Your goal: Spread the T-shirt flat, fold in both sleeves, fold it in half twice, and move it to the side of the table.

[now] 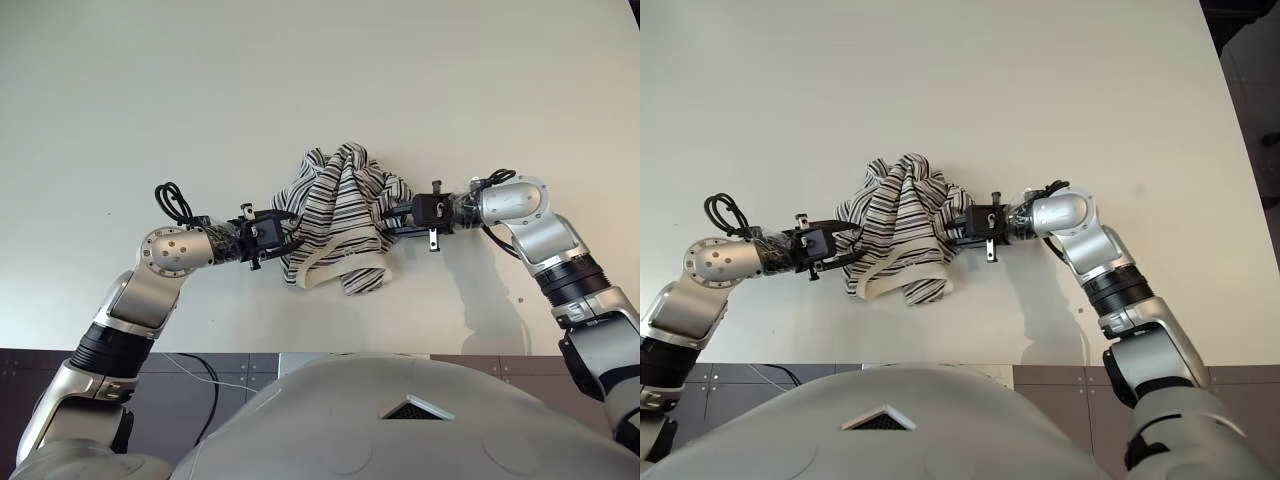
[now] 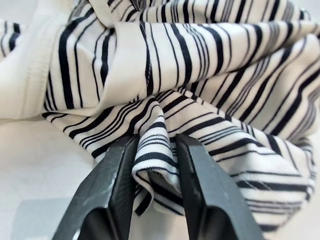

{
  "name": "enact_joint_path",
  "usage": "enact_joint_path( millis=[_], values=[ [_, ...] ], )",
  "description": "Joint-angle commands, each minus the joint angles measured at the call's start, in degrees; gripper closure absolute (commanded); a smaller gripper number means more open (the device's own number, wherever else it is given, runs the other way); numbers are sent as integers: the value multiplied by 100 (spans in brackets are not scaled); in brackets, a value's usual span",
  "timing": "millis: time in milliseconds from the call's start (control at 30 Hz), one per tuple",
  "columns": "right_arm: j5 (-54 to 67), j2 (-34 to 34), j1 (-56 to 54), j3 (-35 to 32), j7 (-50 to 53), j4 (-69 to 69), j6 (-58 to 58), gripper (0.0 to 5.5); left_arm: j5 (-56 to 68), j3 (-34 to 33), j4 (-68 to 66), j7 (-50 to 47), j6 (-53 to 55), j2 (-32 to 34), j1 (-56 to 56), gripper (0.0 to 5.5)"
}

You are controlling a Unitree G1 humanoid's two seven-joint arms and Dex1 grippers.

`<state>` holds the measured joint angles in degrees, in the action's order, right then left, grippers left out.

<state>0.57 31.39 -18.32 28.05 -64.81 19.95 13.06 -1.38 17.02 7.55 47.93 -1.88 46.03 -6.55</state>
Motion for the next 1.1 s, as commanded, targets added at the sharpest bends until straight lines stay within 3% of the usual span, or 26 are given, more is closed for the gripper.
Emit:
enact_joint_path(
  millis=[33, 367, 500, 667, 900, 967, 1100],
  values=[
    [-728, 765, 299, 70, 0, 773, 95, 415, -781, 118, -847, -95, -230, 441, -216, 320],
    [-1474, 1328, -164, -69, 854, 1268, 991, 415, -34, -321, -480, 321, -337, 599, -391, 320],
    [-1130, 1436, 18, -325, 788, 655, 995, 415, 711, -681, 13, 332, 135, 285, -196, 320],
    [39, 1863, 932, -970, 353, -1260, 212, 415, 1889, -1390, 1096, 386, 834, 140, -10, 320],
    [624, 2192, 2882, -2044, 828, -3566, -434, 415, 802, -1875, 649, 814, -966, 831, -1163, 320],
    [482, 2053, 3395, -2033, 1063, -4078, -416, 415, 643, -1837, 566, 695, -1163, 710, -1414, 320],
    [-877, 1458, 3881, -1371, 1912, -4240, 142, 415, 474, -1704, 574, 453, -1251, 435, -1688, 320]
  ],
)
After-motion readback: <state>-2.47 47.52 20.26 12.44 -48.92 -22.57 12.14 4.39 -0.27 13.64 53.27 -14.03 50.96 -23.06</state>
